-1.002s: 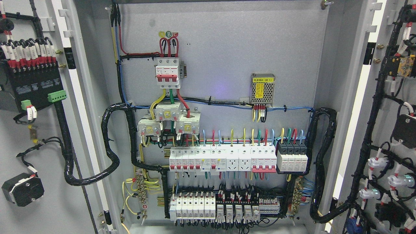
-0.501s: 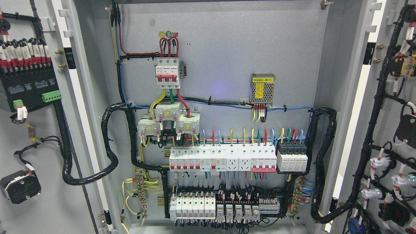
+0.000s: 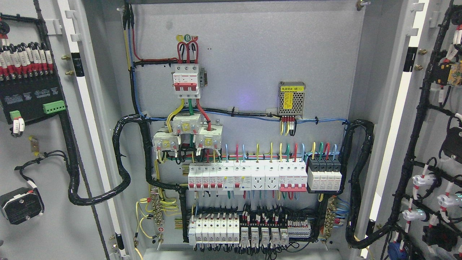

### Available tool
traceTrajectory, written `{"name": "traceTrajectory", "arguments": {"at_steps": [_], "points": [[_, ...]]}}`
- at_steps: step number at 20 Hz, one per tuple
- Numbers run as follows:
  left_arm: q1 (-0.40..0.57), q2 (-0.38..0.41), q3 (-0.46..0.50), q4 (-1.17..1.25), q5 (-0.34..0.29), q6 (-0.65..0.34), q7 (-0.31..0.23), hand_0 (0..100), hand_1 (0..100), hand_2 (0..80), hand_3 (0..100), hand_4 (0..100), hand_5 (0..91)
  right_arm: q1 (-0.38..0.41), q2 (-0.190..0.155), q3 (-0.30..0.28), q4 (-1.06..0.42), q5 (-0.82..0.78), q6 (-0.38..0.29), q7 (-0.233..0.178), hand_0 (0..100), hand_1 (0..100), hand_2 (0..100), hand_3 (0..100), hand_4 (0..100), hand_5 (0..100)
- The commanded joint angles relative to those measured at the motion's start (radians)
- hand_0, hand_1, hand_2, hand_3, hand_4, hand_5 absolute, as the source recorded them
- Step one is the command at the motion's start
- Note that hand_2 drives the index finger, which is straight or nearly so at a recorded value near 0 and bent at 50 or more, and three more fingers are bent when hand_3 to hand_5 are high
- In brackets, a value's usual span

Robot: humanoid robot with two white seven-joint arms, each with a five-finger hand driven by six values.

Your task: Open door with both hands

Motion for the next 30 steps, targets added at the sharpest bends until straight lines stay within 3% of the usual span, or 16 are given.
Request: {"name": "traceTrajectory", "arguments": {"at_steps": [1, 12, 18, 21, 30], "points": [[-0.065, 0.028, 0.040, 0.082, 0.000, 0.025, -0.002, 0, 0, 0.0, 0, 4, 0.0, 0.004, -0.025, -0.024, 0.028, -0.027, 0.001, 0.006, 0, 0, 0, 0, 0, 0], [-0.182, 0.039, 0.032, 0.239, -0.006, 0.082, -0.005, 0, 0, 0.0, 0, 4, 0.0, 0.004, -0.088, -0.038, 0.055, -0.097, 0.000, 0.009, 0, 0, 0, 0, 0, 0], [-0.225, 0.054, 0.026, 0.300, -0.017, 0.093, -0.005, 0, 0, 0.0, 0, 4, 0.0, 0.004, -0.093, -0.042, 0.054, -0.131, 0.001, 0.072, 0, 0, 0, 0, 0, 0], [-0.230, 0.056, 0.026, 0.319, -0.018, 0.094, -0.005, 0, 0, 0.0, 0, 4, 0.0, 0.005, -0.111, -0.050, 0.055, -0.162, 0.001, 0.106, 0, 0, 0, 0, 0, 0], [-0.228, 0.056, 0.015, 0.320, -0.012, 0.091, -0.005, 0, 0, 0.0, 0, 4, 0.0, 0.002, -0.136, -0.058, 0.091, -0.231, 0.003, 0.150, 0, 0, 0, 0, 0, 0]]}}
